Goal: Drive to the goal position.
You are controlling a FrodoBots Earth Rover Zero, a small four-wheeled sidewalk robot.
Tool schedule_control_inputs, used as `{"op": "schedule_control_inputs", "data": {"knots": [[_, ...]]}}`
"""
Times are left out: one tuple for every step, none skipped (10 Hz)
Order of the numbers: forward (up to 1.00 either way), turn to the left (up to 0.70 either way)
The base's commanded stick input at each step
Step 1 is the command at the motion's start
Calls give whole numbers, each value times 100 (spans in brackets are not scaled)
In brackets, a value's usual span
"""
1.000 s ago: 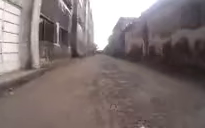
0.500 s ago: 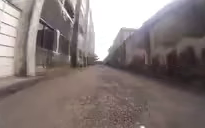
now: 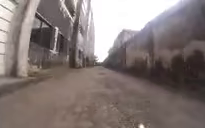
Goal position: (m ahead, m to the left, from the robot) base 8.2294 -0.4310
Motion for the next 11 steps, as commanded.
{"op": "schedule_control_inputs", "data": {"knots": [[70, 0], [70, 0], [70, 0], [70, 0], [70, 0], [70, 0], [70, 0], [70, 0], [70, 0], [70, 0], [70, 0]]}}
